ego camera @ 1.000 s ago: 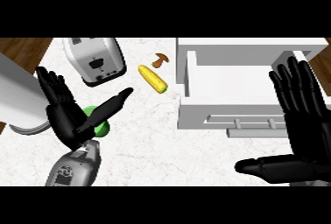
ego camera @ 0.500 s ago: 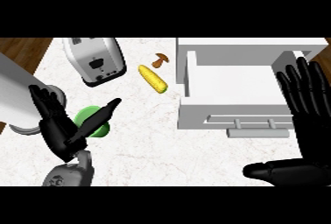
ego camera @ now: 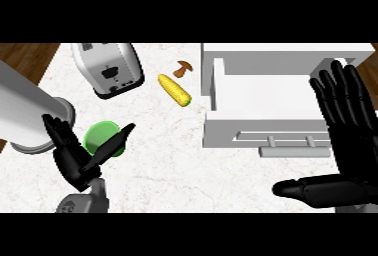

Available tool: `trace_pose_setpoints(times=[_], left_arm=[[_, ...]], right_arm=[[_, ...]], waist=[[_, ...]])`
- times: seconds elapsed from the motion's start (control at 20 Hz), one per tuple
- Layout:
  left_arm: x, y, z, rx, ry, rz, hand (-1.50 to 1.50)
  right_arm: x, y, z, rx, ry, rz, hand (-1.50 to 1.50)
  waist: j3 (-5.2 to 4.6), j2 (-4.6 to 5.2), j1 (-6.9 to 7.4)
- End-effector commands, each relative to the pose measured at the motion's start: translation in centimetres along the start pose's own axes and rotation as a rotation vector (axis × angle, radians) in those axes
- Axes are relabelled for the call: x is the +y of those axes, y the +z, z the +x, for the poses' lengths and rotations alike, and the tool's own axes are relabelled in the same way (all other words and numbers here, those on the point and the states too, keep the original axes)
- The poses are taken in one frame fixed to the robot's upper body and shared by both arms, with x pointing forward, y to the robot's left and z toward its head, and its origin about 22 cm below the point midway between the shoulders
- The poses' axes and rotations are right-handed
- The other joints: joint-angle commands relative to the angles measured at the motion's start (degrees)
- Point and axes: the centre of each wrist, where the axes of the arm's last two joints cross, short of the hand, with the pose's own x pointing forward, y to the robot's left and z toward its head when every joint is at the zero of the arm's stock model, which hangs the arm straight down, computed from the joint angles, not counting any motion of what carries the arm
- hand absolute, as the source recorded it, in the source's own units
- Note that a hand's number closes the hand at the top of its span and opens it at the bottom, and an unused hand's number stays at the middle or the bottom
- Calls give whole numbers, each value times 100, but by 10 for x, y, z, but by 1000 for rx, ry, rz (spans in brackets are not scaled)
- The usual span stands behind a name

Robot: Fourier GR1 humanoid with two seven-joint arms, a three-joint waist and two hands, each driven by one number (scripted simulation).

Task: Pick up the cup, place it into the drawer and close the drawer

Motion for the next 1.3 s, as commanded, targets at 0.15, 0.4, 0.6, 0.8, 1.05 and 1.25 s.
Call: trace_pose_setpoints(times=[0.15,0.4,0.6,0.8,1.05,1.25], left_arm=[[10,3,-37,54,9,12,-150],[23,9,-54,69,16,3,-150],[20,-6,-71,56,18,25,-150],[38,19,-83,36,6,61,-150],[51,8,-94,70,0,51,-150],[27,12,-86,71,-3,44,-150]], right_arm=[[-4,1,9,-1,9,10,-150],[-14,9,4,-19,-13,19,-150],[8,24,-1,-10,-12,17,-150],[3,8,7,6,-21,4,-150],[-6,-4,12,12,8,7,-150],[-10,11,-9,9,-8,15,-150]], waist=[[0,-1,-8],[2,-3,-3],[0,1,-28],[1,-2,-3],[2,-1,9],[4,-3,4]])
